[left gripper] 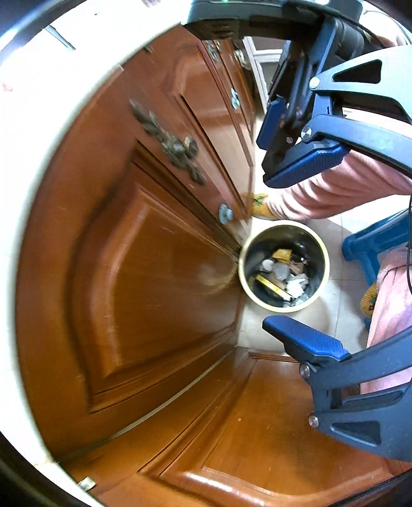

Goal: Collect trash
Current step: 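Raise both empty tools back up to the counter, then grasp the brown paper cup with the left tool while the right tool grasps the crumpled foil, then lower the paper cup and foil over the bin and open both tools, then raise both empty tools back up to the counter trash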

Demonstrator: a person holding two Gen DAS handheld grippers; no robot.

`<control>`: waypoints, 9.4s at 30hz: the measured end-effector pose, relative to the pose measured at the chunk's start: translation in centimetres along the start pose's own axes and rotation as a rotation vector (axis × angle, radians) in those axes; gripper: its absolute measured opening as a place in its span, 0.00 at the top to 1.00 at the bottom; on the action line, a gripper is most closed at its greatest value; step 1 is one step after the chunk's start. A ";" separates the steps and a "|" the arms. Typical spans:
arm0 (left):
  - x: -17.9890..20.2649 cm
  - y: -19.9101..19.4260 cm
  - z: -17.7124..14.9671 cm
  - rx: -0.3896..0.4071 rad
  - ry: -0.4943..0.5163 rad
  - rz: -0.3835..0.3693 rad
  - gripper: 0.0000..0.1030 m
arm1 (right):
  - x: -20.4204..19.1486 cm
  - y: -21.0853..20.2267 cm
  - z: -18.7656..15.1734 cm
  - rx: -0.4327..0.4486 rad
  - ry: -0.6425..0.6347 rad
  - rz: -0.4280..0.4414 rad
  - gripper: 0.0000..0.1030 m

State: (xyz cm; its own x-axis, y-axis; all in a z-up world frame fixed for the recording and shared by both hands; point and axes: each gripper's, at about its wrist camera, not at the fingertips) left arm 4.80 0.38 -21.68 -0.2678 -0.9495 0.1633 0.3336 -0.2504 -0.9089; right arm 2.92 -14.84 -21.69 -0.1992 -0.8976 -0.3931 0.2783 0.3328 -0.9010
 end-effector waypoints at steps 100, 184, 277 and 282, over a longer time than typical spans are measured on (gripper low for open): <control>-3.4 -6.3 35.5 0.162 0.214 0.172 0.51 | -13.8 -7.1 34.1 0.151 -0.144 -0.001 0.77; -1.6 5.2 -2.0 -0.096 -0.061 -0.048 0.25 | 2.3 4.7 0.6 -0.089 0.070 0.072 0.53; -0.6 -10.7 38.3 0.214 0.353 0.235 0.10 | -7.2 -13.1 34.3 0.224 0.011 0.153 0.52; -0.9 -7.5 41.8 0.142 0.463 0.278 0.10 | -7.1 -11.7 36.2 0.200 0.025 0.180 0.52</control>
State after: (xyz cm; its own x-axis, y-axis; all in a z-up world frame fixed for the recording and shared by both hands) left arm 40.35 -4.84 1.07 -0.5105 -0.8095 -0.2899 0.5582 -0.0555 -0.8278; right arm 35.08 -22.77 -1.75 -0.1526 -0.8207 -0.5506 0.4906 0.4208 -0.7631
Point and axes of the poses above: each gripper's, at about its wrist camera, not at the fingertips, and y roughly the way its jaws point, x to its right, z to its top, and after that the axes turned 8 degrees about y, right-handed
